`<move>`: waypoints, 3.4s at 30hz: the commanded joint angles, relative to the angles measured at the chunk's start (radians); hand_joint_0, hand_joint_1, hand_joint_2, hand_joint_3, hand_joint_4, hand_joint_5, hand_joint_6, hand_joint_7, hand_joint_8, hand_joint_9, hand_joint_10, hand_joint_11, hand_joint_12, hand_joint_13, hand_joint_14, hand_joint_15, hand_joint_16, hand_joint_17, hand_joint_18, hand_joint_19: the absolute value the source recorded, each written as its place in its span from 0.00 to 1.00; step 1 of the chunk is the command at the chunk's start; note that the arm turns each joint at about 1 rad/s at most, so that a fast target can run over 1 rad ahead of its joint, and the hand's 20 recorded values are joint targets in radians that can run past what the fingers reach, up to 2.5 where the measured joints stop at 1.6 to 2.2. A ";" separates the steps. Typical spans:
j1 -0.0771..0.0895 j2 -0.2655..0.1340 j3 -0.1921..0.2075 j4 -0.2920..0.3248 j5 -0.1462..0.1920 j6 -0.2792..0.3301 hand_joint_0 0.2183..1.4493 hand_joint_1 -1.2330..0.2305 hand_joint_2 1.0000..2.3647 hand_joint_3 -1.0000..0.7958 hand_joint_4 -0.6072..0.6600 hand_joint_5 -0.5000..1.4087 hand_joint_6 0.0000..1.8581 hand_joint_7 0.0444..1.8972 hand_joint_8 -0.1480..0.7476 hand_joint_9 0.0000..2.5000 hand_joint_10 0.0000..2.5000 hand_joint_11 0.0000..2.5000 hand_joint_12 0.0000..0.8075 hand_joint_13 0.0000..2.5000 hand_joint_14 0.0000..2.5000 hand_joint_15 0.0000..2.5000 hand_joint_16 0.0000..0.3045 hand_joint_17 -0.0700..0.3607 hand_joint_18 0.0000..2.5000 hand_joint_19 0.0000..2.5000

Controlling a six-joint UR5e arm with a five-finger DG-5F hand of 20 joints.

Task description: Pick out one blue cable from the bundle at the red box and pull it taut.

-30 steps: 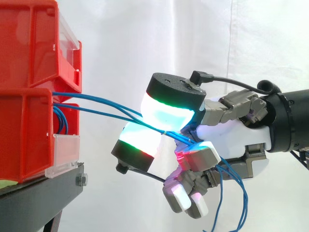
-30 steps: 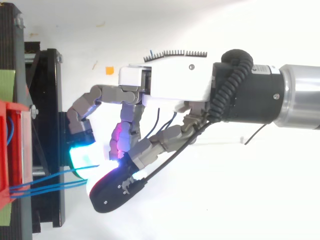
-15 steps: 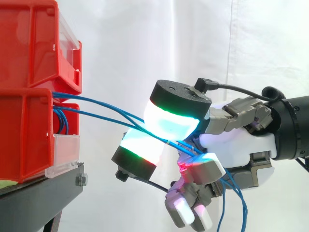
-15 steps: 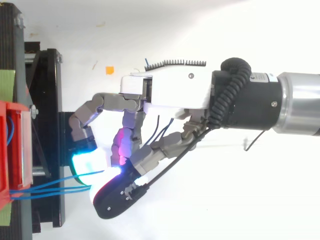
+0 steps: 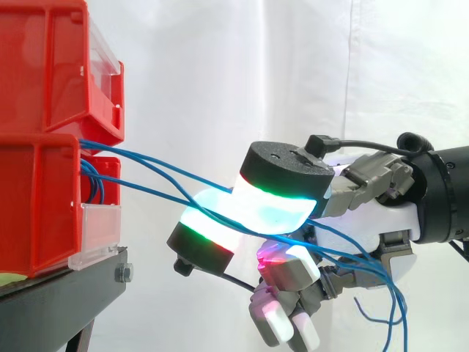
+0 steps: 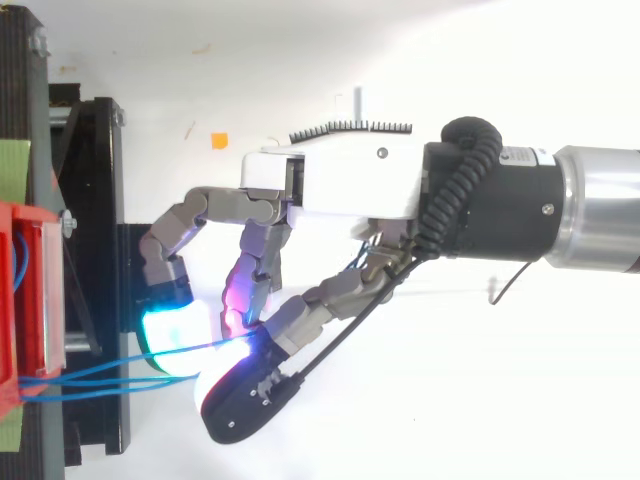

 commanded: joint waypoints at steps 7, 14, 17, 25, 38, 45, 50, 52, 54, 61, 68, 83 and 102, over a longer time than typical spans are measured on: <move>0.000 0.000 0.001 0.001 0.000 0.000 0.41 0.18 0.00 0.28 0.50 0.17 0.50 0.50 0.51 0.52 0.01 0.32 0.53 0.42 0.01 0.24 0.20 0.47 0.37 0.31; 0.000 0.000 0.001 0.001 0.000 0.000 0.34 0.17 0.00 0.28 0.51 0.17 0.50 0.50 0.51 0.52 0.01 0.32 0.54 0.42 0.01 0.24 0.20 0.48 0.37 0.32; 0.001 0.000 -0.001 0.001 0.000 0.002 0.32 0.16 0.00 0.28 0.51 0.17 0.50 0.50 0.52 0.52 0.01 0.32 0.53 0.42 0.01 0.24 0.20 0.48 0.37 0.32; 0.000 0.001 0.001 0.001 0.000 0.003 0.35 0.22 0.00 0.28 0.49 0.19 0.48 0.54 0.52 0.56 0.01 0.32 0.53 0.44 0.01 0.24 0.19 0.47 0.37 0.32; 0.003 0.001 0.001 0.001 0.000 0.003 0.46 0.22 0.00 0.28 0.36 0.20 0.49 0.60 0.53 0.57 0.01 0.32 0.53 0.44 0.01 0.24 0.19 0.47 0.37 0.32; 0.003 0.001 0.001 0.001 0.000 0.003 0.47 0.18 0.00 0.28 0.34 0.19 0.50 0.60 0.50 0.54 0.01 0.32 0.52 0.43 0.01 0.24 0.19 0.47 0.37 0.31; 0.003 0.001 0.001 0.001 0.000 0.003 0.49 0.18 0.00 0.28 0.41 0.17 0.51 0.56 0.47 0.52 0.01 0.32 0.50 0.41 0.01 0.23 0.19 0.47 0.36 0.30; 0.003 0.001 0.001 0.001 0.000 0.003 0.49 0.18 0.00 0.28 0.44 0.17 0.50 0.51 0.47 0.49 0.01 0.31 0.50 0.40 0.01 0.23 0.19 0.47 0.35 0.29; 0.003 0.001 0.001 0.001 0.000 0.003 0.48 0.18 0.00 0.28 0.49 0.15 0.50 0.48 0.46 0.44 0.01 0.30 0.51 0.38 0.01 0.23 0.20 0.48 0.35 0.29; 0.003 0.001 0.002 -0.002 0.000 0.008 0.37 0.14 0.00 0.28 0.56 0.14 0.49 0.45 0.45 0.40 0.01 0.31 0.52 0.36 0.01 0.23 0.20 0.49 0.33 0.30; 0.003 0.001 0.002 -0.002 0.000 0.009 0.28 0.38 0.00 0.28 0.56 0.16 0.47 0.46 0.49 0.44 0.01 0.30 0.54 0.37 0.01 0.24 0.21 0.50 0.33 0.32; 0.003 0.001 0.016 -0.016 0.002 0.011 0.34 0.42 0.00 0.28 0.53 0.18 0.46 0.51 0.51 0.49 0.01 0.30 0.54 0.39 0.01 0.24 0.20 0.48 0.34 0.34; 0.003 0.000 0.016 -0.016 0.002 0.011 0.33 0.29 0.02 0.53 0.44 0.20 0.49 0.59 0.51 0.52 0.01 0.30 0.54 0.40 0.01 0.24 0.21 0.49 0.35 0.34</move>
